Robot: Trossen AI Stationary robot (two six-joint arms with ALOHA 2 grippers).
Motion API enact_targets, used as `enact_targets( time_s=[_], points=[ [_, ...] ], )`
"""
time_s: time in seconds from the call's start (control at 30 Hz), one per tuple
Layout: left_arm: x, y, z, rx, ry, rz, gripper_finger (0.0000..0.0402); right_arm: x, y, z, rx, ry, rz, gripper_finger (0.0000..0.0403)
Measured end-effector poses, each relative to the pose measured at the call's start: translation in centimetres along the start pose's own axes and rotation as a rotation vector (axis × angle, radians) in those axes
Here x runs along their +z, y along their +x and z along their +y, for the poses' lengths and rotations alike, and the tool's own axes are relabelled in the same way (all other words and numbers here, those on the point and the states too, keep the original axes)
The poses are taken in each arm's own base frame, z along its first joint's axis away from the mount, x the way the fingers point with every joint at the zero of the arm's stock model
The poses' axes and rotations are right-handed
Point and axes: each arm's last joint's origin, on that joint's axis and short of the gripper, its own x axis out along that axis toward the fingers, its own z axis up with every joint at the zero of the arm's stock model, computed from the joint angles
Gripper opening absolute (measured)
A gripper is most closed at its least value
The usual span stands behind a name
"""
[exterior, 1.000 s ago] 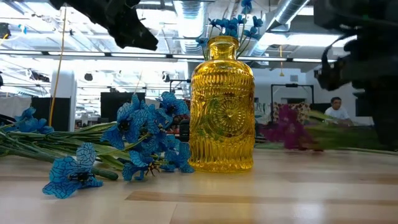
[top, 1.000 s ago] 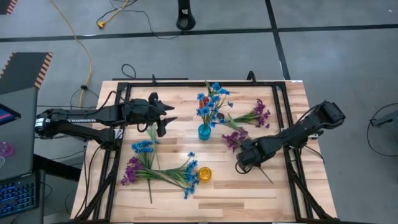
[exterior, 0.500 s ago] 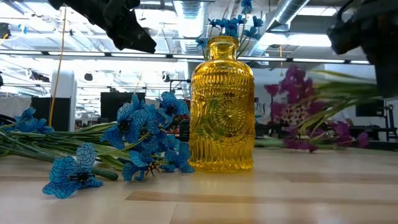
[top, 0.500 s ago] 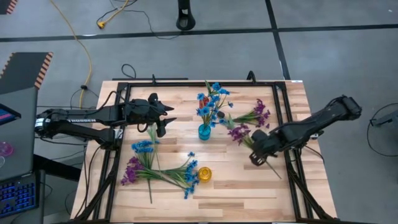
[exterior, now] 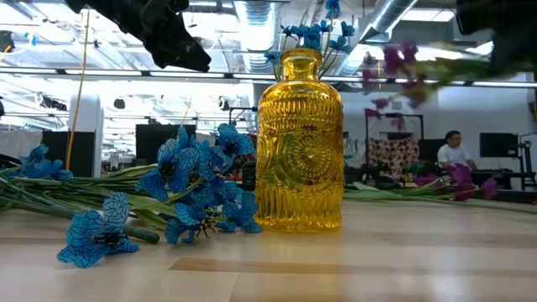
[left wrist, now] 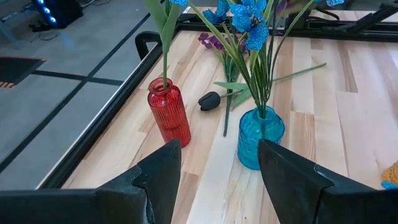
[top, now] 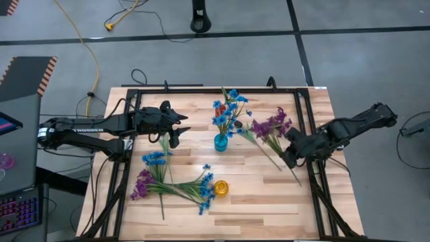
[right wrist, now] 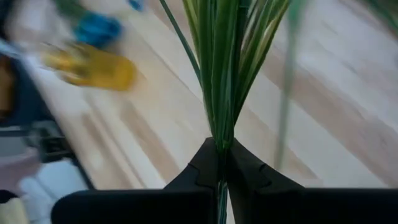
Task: Sort flowers into vase by color
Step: Put the middle right violet flower into the yellow crystal vase
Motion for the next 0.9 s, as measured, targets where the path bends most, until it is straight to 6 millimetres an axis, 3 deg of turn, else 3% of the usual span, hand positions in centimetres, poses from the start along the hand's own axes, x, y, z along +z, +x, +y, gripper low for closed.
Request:
enact_targets(
  time_s=[0.3, 0.6, 0.77, 0.9],
  points=[
    [0.0, 0.0, 0.0, 0.0, -0.021, 0.0, 0.0201, 1.0, -1.3, 3.1, 0.285, -0.339, -0.269, 0.0046],
    [0.0, 0.0, 0.0, 0.0, -0.036, -0.001, 0.0201, 1.3, -2.2, 5.8, 0.27, -0.615, -0.627, 0.0046],
    [0.1, 0.0, 0.0, 0.0, -0.039, -0.007, 0.0201, 1.7, -0.9, 8.3, 0.236, -0.757, -0.765, 0.0046],
    [0.1, 0.0, 0.0, 0.0, -0.04, -0.007, 0.0201, 1.8, 1.4, 10.6, 0.224, -0.853, -0.838, 0.0047]
  ],
)
